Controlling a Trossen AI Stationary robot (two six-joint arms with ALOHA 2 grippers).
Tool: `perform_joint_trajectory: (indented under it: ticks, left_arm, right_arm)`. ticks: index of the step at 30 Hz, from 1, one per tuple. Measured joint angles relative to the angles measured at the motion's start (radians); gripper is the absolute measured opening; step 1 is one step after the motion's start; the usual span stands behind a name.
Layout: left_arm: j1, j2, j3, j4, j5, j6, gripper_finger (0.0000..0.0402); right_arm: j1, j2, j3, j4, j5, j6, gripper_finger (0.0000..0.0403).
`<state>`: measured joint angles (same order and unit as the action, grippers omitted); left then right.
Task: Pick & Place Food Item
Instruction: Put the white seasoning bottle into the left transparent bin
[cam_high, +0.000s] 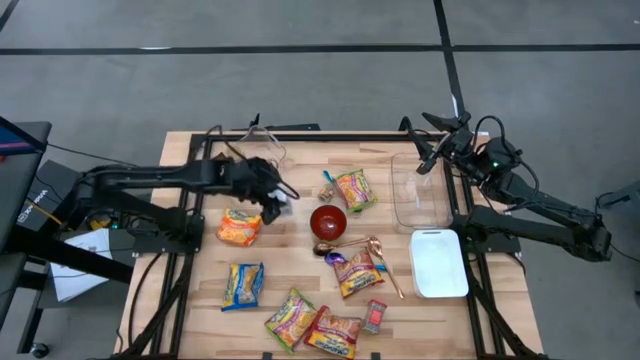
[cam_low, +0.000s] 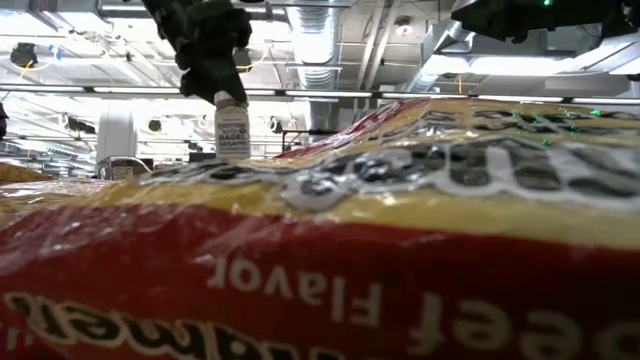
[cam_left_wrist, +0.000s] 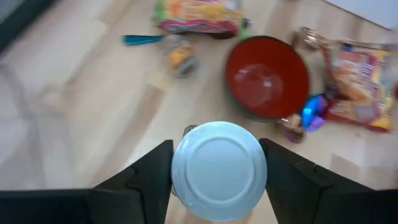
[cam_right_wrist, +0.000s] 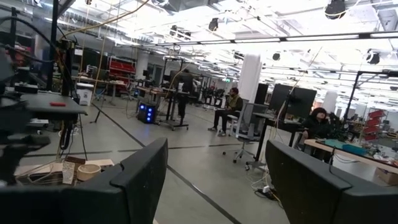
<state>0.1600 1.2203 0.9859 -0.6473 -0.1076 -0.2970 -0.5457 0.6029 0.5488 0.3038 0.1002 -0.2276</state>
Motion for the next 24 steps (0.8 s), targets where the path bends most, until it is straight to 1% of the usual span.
perform_joint_trajectory:
  ticks: [4,8,15,19,24]
  left_arm:
    - [0.057,-0.036,0.0,-0.027,-0.026,0.001,0.0203]
    - [0.121,-0.04,0.014,-0.041,-0.032,0.002,0.0203]
    - [0.213,-0.034,0.081,-0.065,-0.058,0.077,0.0203]
    - [0.285,-0.035,0.123,-0.086,-0.054,0.08,0.0203]
    - [0.387,-0.034,0.145,-0.094,-0.058,0.08,0.0203]
  right_arm:
    - [0.0,0.0,0.0,0.0,0.0,0.0,0.0265]
    - [0.0,0.0,0.0,0.003,0.0,0.0,0.0265]
    - [0.0,0.0,0.0,0.004,0.0,0.0,0.0265]
    - [0.0,0.0,0.0,0.003,0.0,0.0,0.0265]
    - [0.0,0.0,0.0,0.002,0.0,-0.005,0.0265]
